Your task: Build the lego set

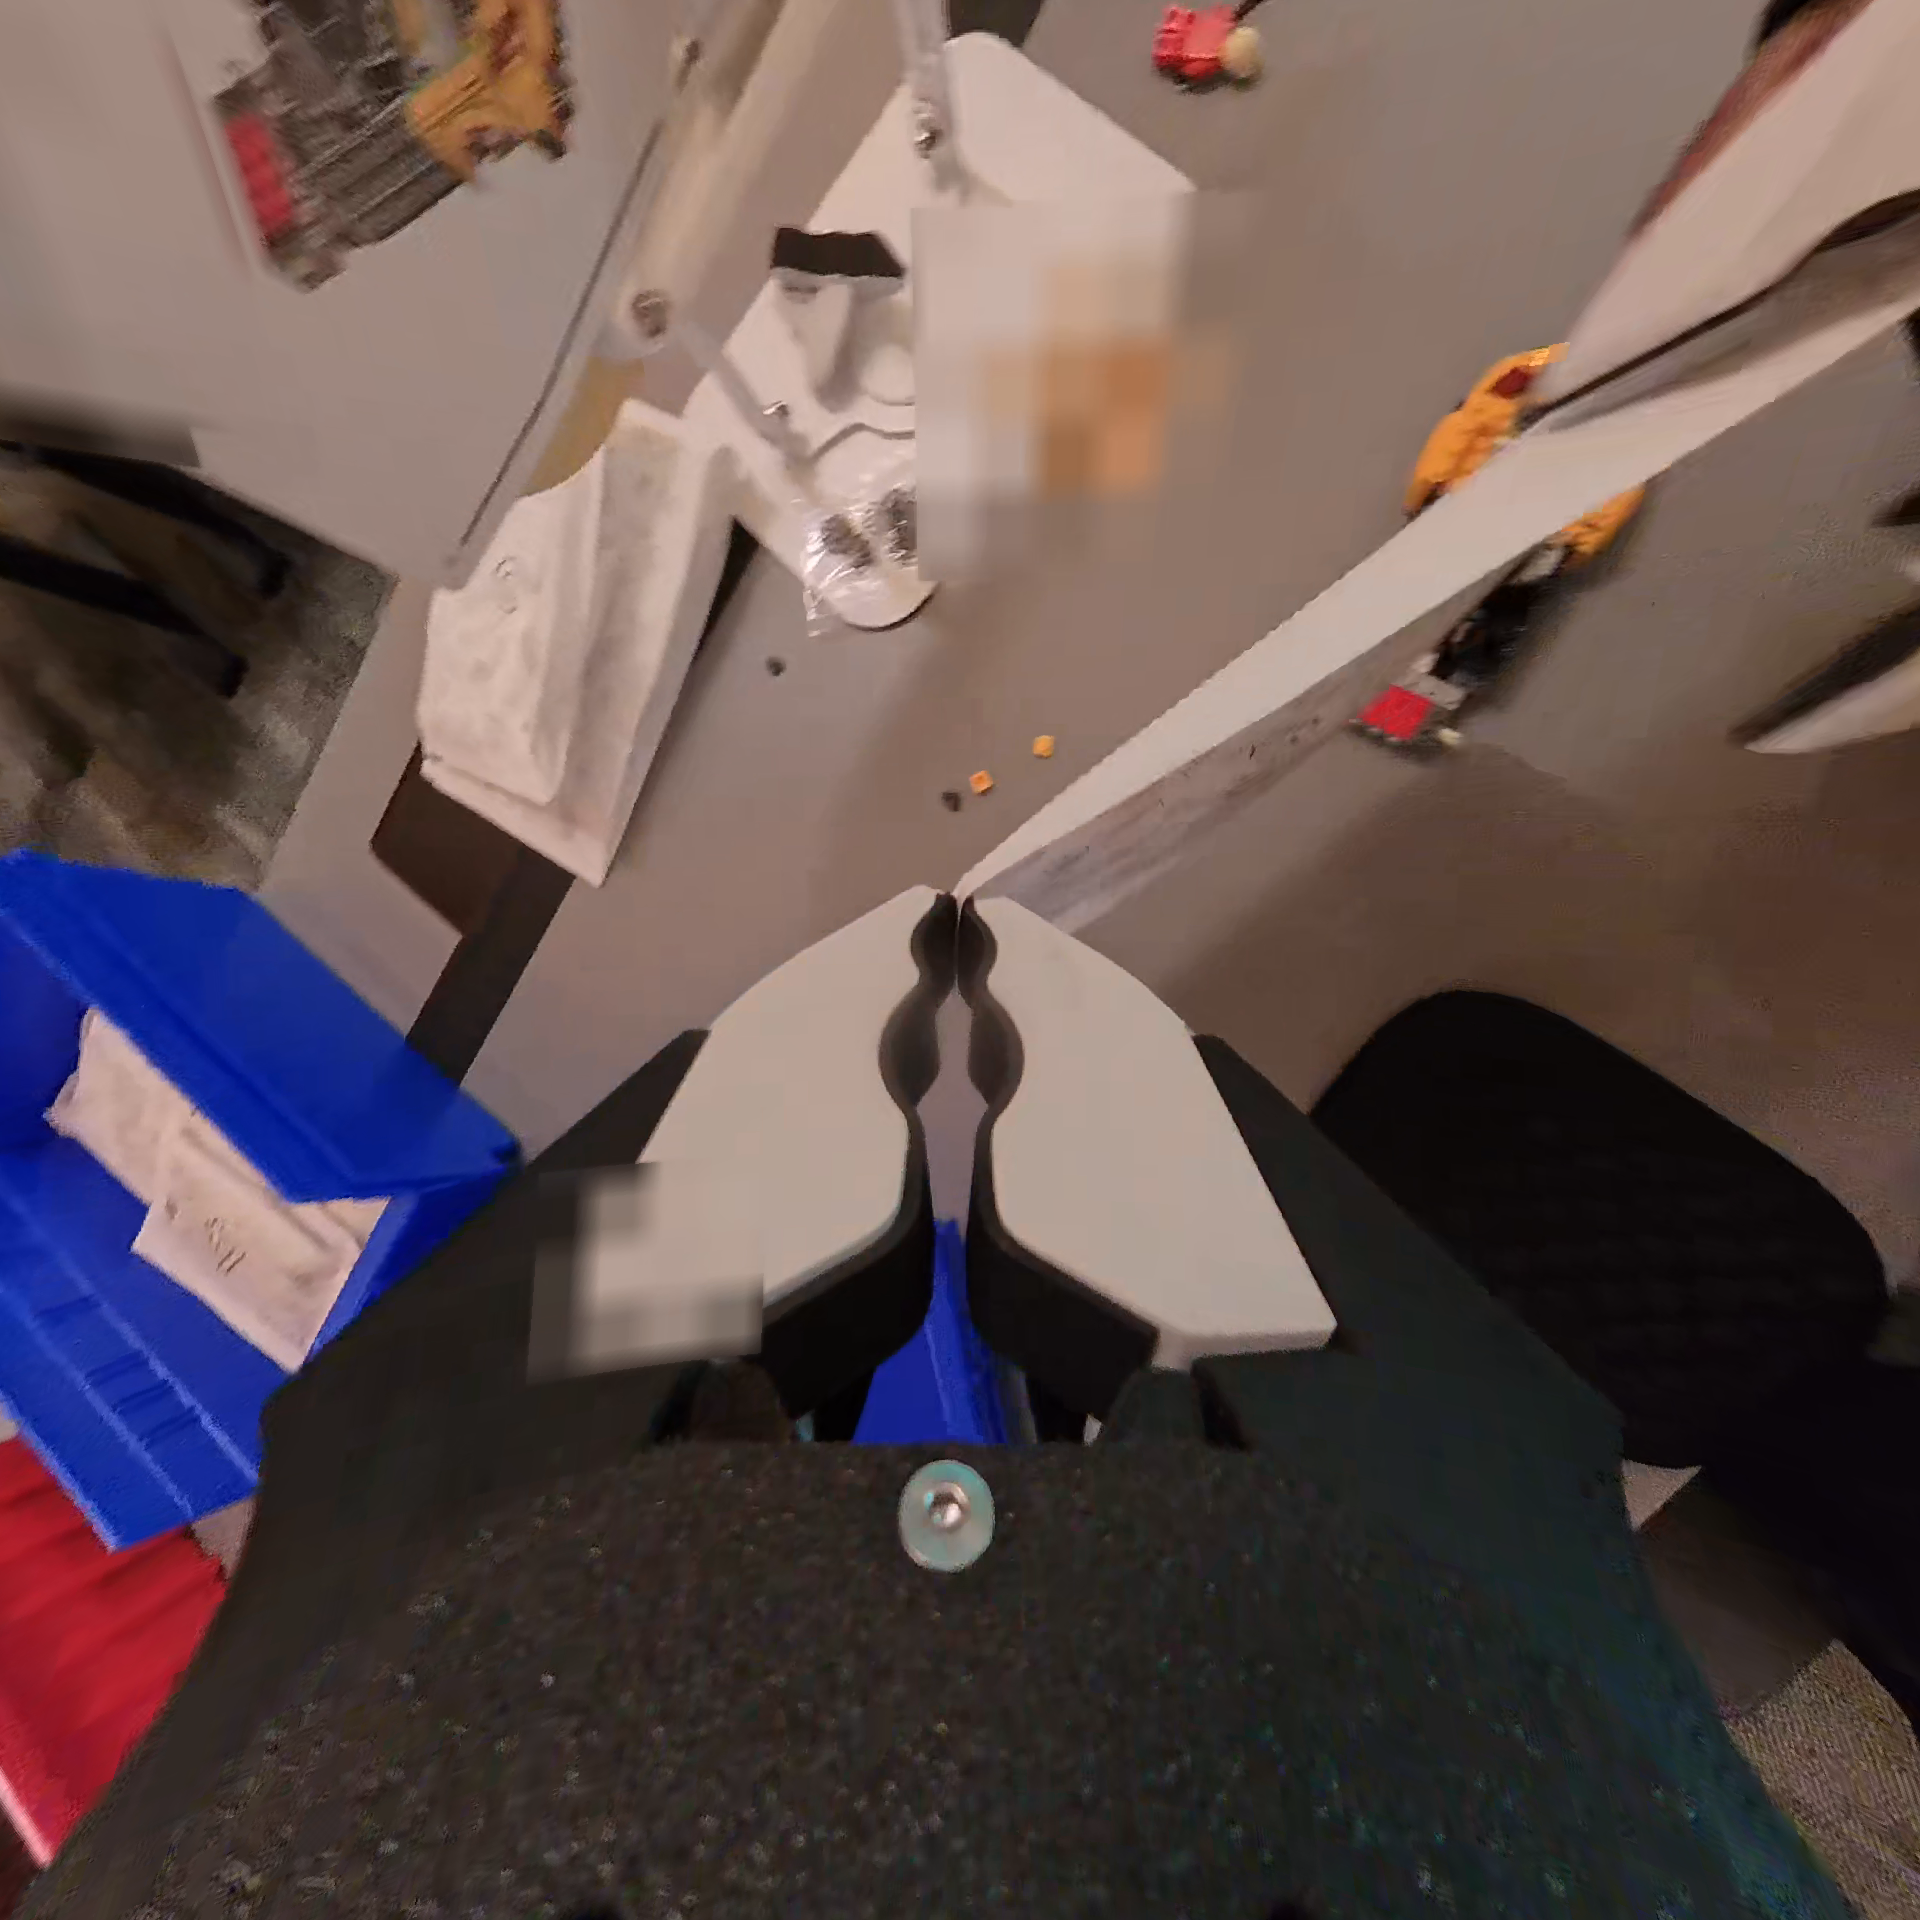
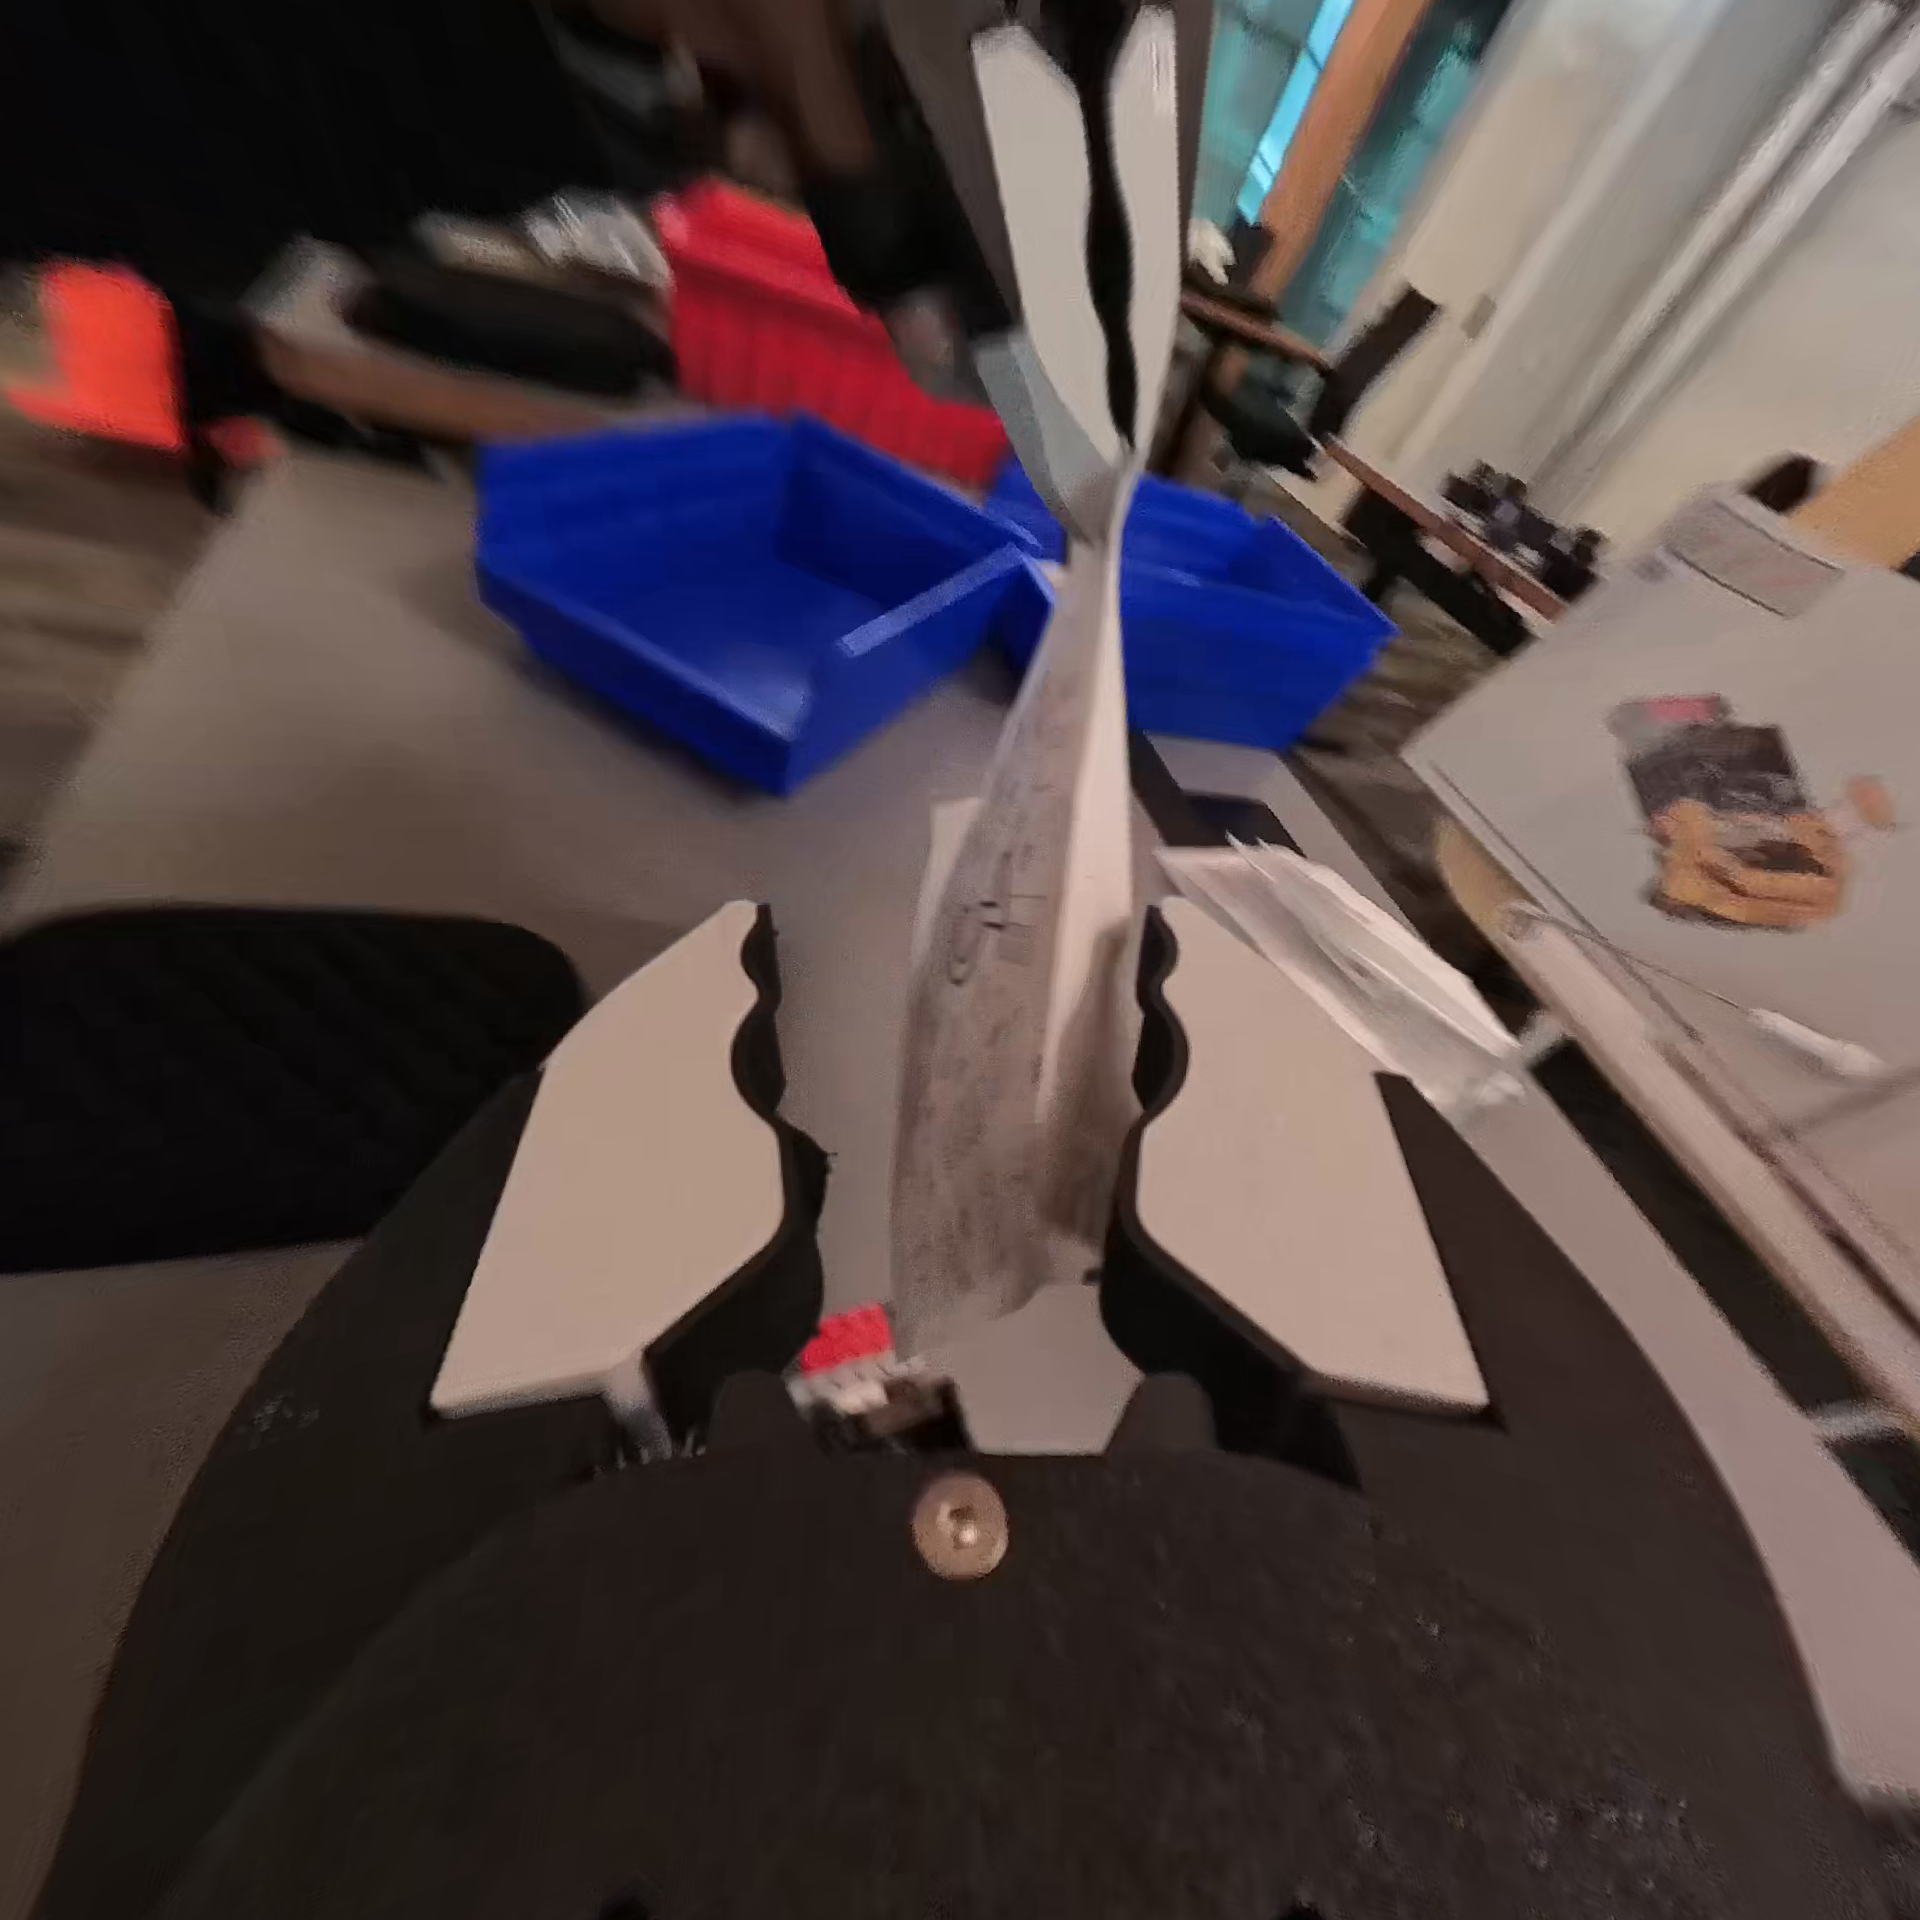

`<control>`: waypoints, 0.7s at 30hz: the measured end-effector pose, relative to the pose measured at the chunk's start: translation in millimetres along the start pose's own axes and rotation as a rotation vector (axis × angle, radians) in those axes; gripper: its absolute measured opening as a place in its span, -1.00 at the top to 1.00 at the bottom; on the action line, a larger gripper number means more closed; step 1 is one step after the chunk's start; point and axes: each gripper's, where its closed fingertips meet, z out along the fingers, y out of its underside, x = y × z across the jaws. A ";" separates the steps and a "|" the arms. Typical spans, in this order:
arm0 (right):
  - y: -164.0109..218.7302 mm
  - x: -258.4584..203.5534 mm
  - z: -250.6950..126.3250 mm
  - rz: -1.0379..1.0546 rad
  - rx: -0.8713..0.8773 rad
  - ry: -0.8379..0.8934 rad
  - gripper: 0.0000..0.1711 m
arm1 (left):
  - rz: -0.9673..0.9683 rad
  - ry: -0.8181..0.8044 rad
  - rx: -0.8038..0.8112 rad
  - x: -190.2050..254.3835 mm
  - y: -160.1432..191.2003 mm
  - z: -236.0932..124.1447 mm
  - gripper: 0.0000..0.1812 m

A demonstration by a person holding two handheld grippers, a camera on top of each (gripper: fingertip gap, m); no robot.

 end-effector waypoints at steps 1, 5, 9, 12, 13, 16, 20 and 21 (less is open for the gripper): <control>8.9 8.3 2.4 -0.049 -0.058 0.077 0.31 | 0.010 0.016 0.008 6.0 -3.3 1.2 1.00; 24.0 32.5 -3.2 -0.130 -0.106 0.187 0.90 | 0.029 0.059 0.046 18.7 -7.3 4.1 1.00; 21.5 29.7 -10.1 -0.005 -0.059 0.054 1.00 | 0.045 0.121 0.209 25.3 -11.9 5.4 1.00; 19.7 28.4 -21.9 0.101 -0.004 -0.091 1.00 | 0.018 0.214 0.435 34.0 -18.4 3.5 0.92; 18.7 26.0 -27.1 0.135 0.015 -0.154 1.00 | -0.011 0.269 0.517 38.9 -20.7 2.3 0.84; 12.5 24.7 -42.1 0.261 0.091 -0.298 1.00 | -0.059 0.426 0.702 56.4 -21.8 7.6 0.61; 19.6 21.8 -48.6 0.401 0.096 -0.433 1.00 | -0.065 0.636 0.844 92.0 -25.2 20.1 0.67; 23.9 22.8 -47.4 0.442 0.086 -0.448 1.00 | -0.070 0.653 0.841 96.8 -25.9 27.0 0.87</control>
